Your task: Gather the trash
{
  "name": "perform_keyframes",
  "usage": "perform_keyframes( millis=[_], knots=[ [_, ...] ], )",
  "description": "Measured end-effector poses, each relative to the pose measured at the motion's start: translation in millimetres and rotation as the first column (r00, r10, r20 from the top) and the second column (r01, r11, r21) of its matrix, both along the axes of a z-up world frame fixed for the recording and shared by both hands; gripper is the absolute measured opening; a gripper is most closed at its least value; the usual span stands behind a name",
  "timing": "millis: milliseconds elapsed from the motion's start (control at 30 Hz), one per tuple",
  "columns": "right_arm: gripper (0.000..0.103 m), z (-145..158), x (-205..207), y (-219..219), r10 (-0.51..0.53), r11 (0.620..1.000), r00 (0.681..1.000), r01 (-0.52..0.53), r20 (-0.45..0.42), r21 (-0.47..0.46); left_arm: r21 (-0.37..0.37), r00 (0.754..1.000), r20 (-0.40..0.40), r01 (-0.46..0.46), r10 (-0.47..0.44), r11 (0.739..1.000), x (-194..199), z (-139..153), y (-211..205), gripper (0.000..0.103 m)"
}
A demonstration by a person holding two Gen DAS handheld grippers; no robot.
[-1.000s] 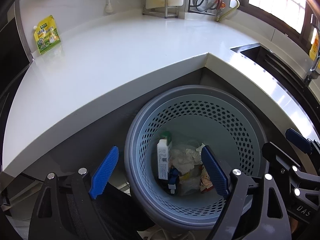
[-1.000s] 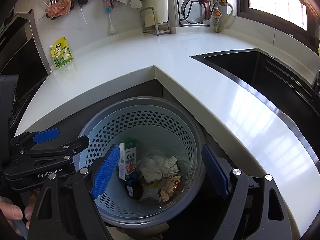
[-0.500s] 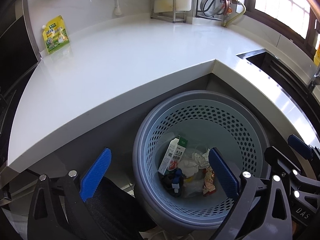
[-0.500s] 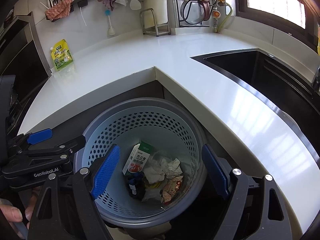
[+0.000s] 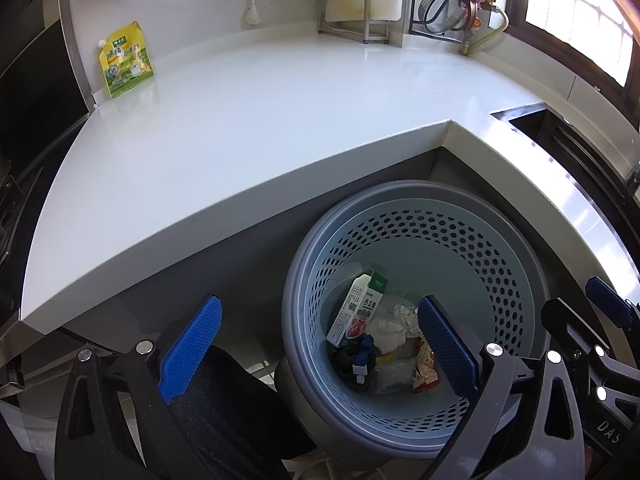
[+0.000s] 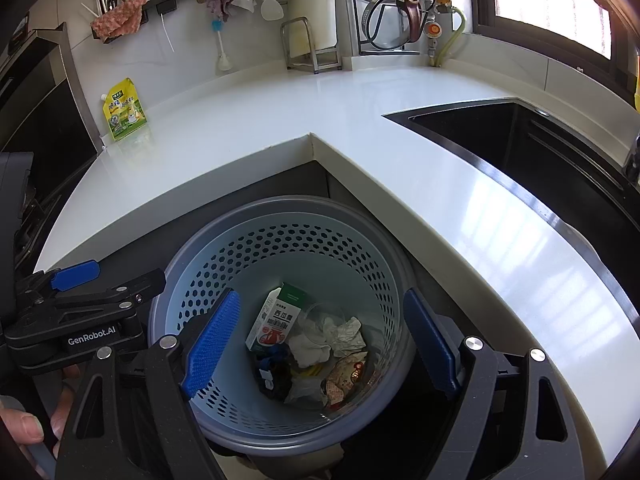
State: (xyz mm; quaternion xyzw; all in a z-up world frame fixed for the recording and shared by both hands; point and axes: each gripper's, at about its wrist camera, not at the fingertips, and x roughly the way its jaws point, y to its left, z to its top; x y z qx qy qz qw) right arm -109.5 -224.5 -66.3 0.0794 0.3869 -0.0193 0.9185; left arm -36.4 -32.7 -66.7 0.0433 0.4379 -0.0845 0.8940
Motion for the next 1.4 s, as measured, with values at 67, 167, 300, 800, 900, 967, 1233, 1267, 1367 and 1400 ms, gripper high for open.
perform_keyframes(
  millis=[67, 167, 300, 800, 900, 967, 1233, 1267, 1367, 1400],
  knots=[
    [0.080, -0.1, 0.0, 0.1, 0.000, 1.000, 1.000, 0.000, 0.000, -0.001, 0.003, 1.000, -0.001, -0.004, 0.004, 1.000, -0.1, -0.7, -0.1, 0.097],
    [0.080, -0.4, -0.1, 0.5, 0.000, 1.000, 1.000, 0.000, -0.001, 0.000, 0.008, 1.000, -0.003, -0.009, 0.009, 1.000, 0.2, -1.2, -0.3, 0.097],
    [0.080, -1.4, 0.4, 1.6, -0.001, 1.000, 1.000, 0.001, -0.003, 0.000, 0.015, 1.000, -0.006, -0.015, 0.015, 1.000, 0.8, -2.3, -0.7, 0.097],
    [0.080, -1.8, 0.5, 1.7, 0.000, 1.000, 1.000, 0.000, -0.003, 0.000, 0.011, 1.000, -0.004, -0.019, 0.019, 1.000, 1.0, -2.5, -1.4, 0.097],
    [0.080, -1.9, 0.5, 1.9, 0.000, 1.000, 1.000, 0.000, -0.003, 0.000, 0.014, 1.000, 0.000, -0.019, 0.019, 1.000, 0.4, -2.2, -2.1, 0.097],
    [0.080, -2.0, 0.5, 2.1, 0.000, 1.000, 1.000, 0.000, -0.003, 0.000, 0.015, 1.000, -0.001, -0.017, 0.017, 1.000, 0.0, -2.3, -2.9, 0.097],
    [0.080, -3.3, 0.0, 2.6, 0.000, 1.000, 1.000, 0.000, -0.004, 0.001, 0.019, 1.000, -0.001, -0.016, 0.016, 1.000, -0.2, -2.7, -4.2, 0.097],
    [0.080, -3.3, 0.0, 2.7, 0.000, 1.000, 1.000, 0.000, -0.004, 0.001, 0.019, 1.000, -0.002, -0.017, 0.017, 1.000, -0.1, -2.7, -4.4, 0.097],
    [0.080, -3.1, -0.1, 2.9, 0.000, 1.000, 1.000, 0.000, -0.004, 0.000, 0.016, 1.000, -0.004, -0.018, 0.018, 1.000, -0.1, -3.4, -4.6, 0.097],
    [0.080, -4.2, 0.0, 2.8, -0.002, 1.000, 1.000, 0.002, -0.004, -0.001, 0.014, 1.000, -0.007, -0.016, 0.016, 1.000, 0.1, -4.1, -4.7, 0.097]
  ],
)
